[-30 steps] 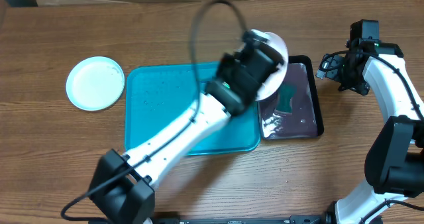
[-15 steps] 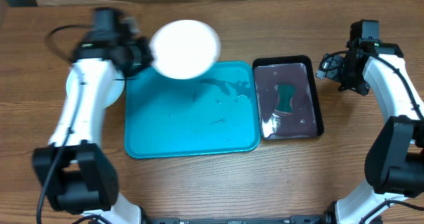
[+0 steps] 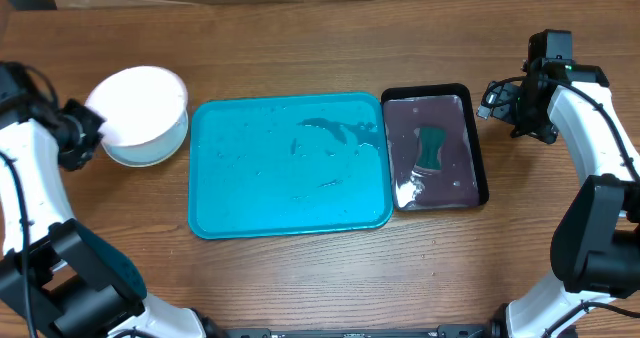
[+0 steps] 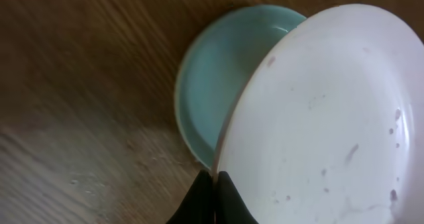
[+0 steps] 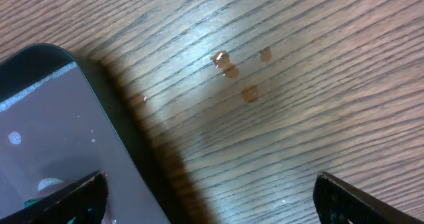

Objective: Clean dirty plates on tray and stack at the side
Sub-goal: 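Carry the plate left and set it onto the plate stack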

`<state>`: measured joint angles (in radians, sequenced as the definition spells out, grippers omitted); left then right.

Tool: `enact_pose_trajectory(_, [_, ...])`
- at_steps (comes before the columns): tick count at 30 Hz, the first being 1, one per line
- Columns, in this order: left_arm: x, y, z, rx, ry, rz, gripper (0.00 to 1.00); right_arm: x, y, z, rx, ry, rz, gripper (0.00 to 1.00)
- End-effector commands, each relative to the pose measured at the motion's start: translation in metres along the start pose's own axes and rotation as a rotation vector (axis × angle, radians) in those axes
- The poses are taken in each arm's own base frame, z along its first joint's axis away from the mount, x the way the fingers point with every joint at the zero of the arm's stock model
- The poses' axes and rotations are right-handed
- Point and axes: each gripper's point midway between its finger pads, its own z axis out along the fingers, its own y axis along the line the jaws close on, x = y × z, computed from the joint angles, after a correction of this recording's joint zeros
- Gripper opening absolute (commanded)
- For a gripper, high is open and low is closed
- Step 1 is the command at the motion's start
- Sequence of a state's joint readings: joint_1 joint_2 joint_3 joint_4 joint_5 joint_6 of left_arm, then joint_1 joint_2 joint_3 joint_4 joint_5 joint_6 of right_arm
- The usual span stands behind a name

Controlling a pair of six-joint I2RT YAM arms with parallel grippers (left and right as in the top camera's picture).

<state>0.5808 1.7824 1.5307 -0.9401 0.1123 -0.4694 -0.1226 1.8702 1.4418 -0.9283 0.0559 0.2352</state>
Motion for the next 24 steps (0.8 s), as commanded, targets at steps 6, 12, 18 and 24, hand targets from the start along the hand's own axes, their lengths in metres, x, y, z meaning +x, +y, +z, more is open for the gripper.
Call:
enact_pose_trajectory(6, [-0.005, 0.031, 0.015, -0.148, -0.091, -0.005, 0.04, -0.008, 0.003, -0.009, -0.009, -0.032, 0.002, 1.0])
enact_pose_trajectory(12, [0.004, 0.037, 0.034, -0.146, -0.09, -0.003, 0.04, -0.008, 0.003, -0.009, -0.009, -0.032, 0.002, 1.0])
enact_pose_trajectory(18, [0.008, 0.031, 0.043, -0.1, -0.088, -0.001, 0.05, -0.008, 0.003, -0.009, -0.009, -0.032, 0.002, 1.0])
enact_pose_trajectory(24, [0.008, 0.019, 0.044, -0.038, -0.08, 0.017, 0.08, -0.008, 0.003, -0.009, -0.009, -0.032, 0.002, 1.0])
